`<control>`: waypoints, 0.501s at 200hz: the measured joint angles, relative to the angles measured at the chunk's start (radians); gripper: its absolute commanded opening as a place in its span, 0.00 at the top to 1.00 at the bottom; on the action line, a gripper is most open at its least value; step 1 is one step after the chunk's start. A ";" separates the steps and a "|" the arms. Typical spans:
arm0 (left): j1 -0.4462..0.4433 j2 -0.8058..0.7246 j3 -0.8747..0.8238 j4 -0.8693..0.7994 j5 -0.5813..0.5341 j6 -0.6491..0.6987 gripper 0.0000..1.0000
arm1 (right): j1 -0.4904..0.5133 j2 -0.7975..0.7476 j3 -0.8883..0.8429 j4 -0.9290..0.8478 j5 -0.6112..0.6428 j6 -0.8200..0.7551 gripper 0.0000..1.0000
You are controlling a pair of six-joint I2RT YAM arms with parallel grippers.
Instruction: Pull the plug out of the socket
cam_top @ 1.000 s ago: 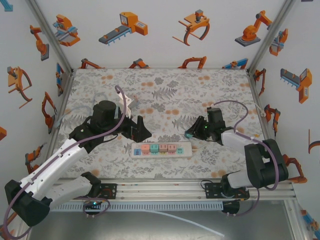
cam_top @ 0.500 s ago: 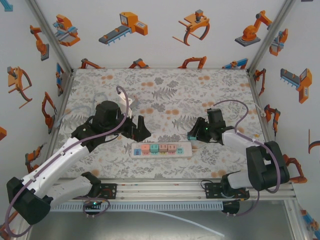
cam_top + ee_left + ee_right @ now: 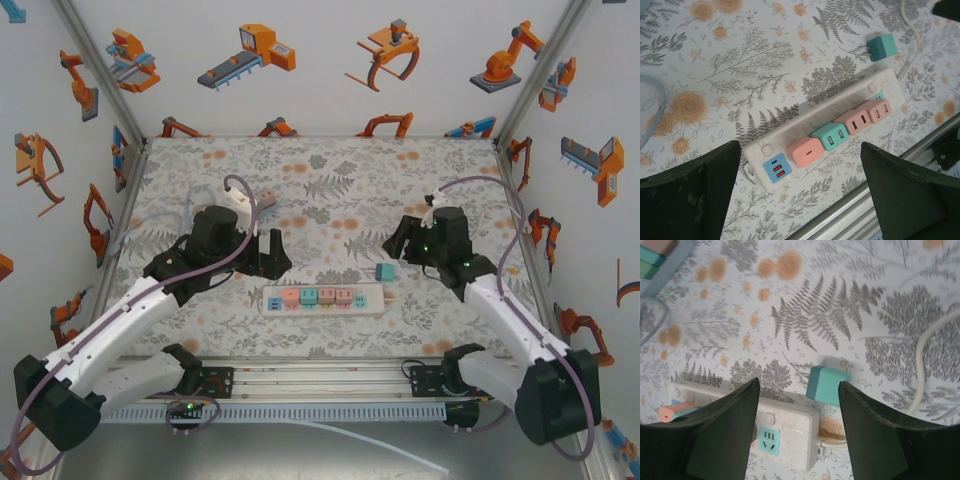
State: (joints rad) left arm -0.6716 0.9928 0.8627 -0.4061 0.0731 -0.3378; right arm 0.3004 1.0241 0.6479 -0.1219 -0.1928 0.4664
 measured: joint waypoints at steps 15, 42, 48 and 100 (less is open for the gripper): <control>0.016 -0.008 -0.019 -0.007 -0.028 -0.028 0.03 | 0.031 -0.061 0.000 0.032 -0.020 -0.097 0.41; 0.063 -0.014 -0.066 -0.013 -0.052 -0.077 0.03 | 0.097 -0.124 -0.006 0.081 -0.113 -0.302 0.41; 0.072 -0.014 -0.077 -0.016 -0.055 -0.087 0.03 | 0.114 -0.132 -0.010 0.085 -0.139 -0.352 0.41; 0.116 -0.019 -0.154 -0.023 -0.058 -0.143 0.03 | 0.352 -0.121 -0.026 0.021 -0.280 -0.821 0.39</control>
State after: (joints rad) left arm -0.5552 0.9737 0.7082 -0.4290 0.0147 -0.4812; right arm 0.6529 0.9031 0.6216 -0.1005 -0.4725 -0.3546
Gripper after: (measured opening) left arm 0.971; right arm 0.604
